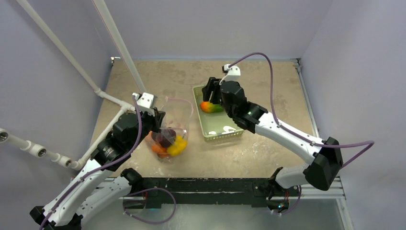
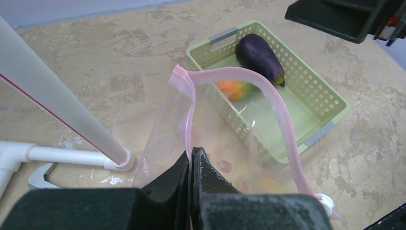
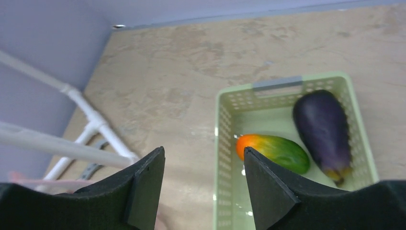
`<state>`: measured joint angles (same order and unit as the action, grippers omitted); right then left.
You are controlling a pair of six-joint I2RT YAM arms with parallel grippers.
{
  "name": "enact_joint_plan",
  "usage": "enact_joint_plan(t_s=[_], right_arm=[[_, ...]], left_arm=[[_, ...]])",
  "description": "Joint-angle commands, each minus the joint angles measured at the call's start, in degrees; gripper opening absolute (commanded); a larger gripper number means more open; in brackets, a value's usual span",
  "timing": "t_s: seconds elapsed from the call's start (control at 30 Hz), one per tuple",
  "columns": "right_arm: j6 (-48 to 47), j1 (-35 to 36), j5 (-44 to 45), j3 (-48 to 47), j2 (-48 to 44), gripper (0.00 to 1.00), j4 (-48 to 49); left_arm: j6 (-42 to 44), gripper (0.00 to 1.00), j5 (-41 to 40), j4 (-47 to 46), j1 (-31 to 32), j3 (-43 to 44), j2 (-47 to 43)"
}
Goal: Place the food in the zip-top bag and seal the zipper
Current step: Pick up the fake vegetable from the bin.
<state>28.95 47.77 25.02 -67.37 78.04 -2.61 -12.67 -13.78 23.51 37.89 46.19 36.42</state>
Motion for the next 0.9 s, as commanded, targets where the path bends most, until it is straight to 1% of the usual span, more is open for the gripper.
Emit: enact_joint_plan(t_s=[0.0,0.23,0.43,0.5,0.63,0.67,0.87], right_arm=[[-0.3,-2.66,5.87,-0.78,2.11,0.65,-4.28],[-0.59,-5.65,9.48,-0.67,8.31,0.71,-5.93],[-2.07,-7.6,11.55,-2.47,15.34,0.81,-6.31],[-2.41,-7.93,12.62,-3.8,17.69,0.86,-6.97],[-2.76,-8.76,14.86,-6.49,21.83,0.91,-7.84],[-2.74,-8.94,15.63,-7.06,22.7,0.94,-8.03],[-2.98,-9.93,17.3,-11.14,28.35,0.96,-8.87]], left_arm=[[0.35,0.0,-0.28,-1.71,-0.43,2.07,-0.74],[0.36,0.0,-0.2,-1.73,-0.39,2.06,-1.05],[0.38,0.0,-0.11,-1.71,-0.4,2.07,-1.32],[0.39,0.0,-0.19,-1.7,-0.39,2.06,-1.44],[0.35,0.0,-0.04,-1.71,-0.36,2.09,-1.58],[0.41,0.0,0.05,-1.72,-0.45,2.06,-1.6],[0.42,0.0,0.11,-1.8,-0.39,2.09,-1.92]])
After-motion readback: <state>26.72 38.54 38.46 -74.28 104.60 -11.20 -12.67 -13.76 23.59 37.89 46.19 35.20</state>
